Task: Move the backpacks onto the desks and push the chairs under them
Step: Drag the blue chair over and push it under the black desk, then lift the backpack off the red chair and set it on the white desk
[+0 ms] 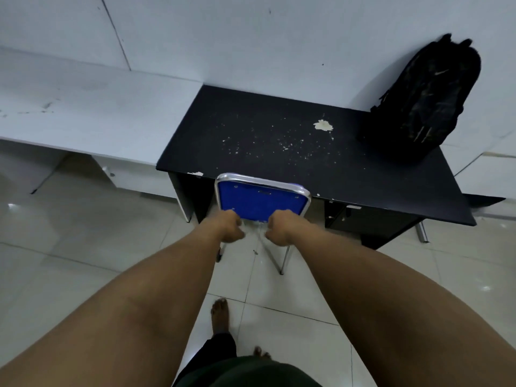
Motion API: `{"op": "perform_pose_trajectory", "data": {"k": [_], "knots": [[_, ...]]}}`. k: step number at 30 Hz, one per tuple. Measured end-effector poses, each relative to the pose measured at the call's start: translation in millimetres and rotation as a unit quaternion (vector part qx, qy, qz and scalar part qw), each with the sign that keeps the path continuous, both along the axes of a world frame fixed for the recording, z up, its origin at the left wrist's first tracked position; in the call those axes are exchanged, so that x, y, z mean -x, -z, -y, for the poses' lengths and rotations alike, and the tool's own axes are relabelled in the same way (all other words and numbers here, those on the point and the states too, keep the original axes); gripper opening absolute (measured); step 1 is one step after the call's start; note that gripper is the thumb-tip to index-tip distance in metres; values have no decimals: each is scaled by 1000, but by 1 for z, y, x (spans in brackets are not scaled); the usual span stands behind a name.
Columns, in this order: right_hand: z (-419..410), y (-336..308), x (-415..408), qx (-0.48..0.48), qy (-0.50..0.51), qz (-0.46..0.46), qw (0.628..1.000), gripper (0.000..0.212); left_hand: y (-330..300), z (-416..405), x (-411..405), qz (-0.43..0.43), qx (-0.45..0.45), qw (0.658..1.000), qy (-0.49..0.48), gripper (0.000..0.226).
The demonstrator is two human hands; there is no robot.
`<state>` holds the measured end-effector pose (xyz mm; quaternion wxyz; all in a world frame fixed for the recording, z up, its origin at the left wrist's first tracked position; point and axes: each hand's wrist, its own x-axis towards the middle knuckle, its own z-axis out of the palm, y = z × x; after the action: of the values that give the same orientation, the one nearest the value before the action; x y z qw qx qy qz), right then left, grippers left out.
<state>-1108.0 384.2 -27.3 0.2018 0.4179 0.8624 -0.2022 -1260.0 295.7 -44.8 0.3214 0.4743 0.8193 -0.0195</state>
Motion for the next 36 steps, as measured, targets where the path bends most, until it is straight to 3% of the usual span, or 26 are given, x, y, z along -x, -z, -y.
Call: {"op": "perform_pose_trajectory", "data": {"k": [4, 9, 14, 18, 24, 29, 36], "knots": [[41, 34, -26, 40, -16, 6, 999, 36, 30, 66, -22, 64, 27, 995, -71, 51], [113, 91, -75, 128, -58, 50, 989, 46, 75, 166, -58, 84, 113, 989, -47, 50], [185, 138, -114, 229, -83, 182, 953, 51, 110, 259, -90, 126, 234, 963, -55, 58], [200, 139, -88, 250, -101, 205, 941, 52, 109, 298, -67, 166, 196, 961, -105, 44], [208, 116, 23, 164, -38, 69, 983, 39, 98, 330, 17, 163, 114, 954, -224, 40], [251, 109, 107, 198, -13, 25, 980, 35, 89, 372, 76, 155, 79, 942, -289, 39], [305, 98, 184, 202, -88, 37, 975, 38, 84, 439, 126, 155, 52, 909, -384, 38]]}}
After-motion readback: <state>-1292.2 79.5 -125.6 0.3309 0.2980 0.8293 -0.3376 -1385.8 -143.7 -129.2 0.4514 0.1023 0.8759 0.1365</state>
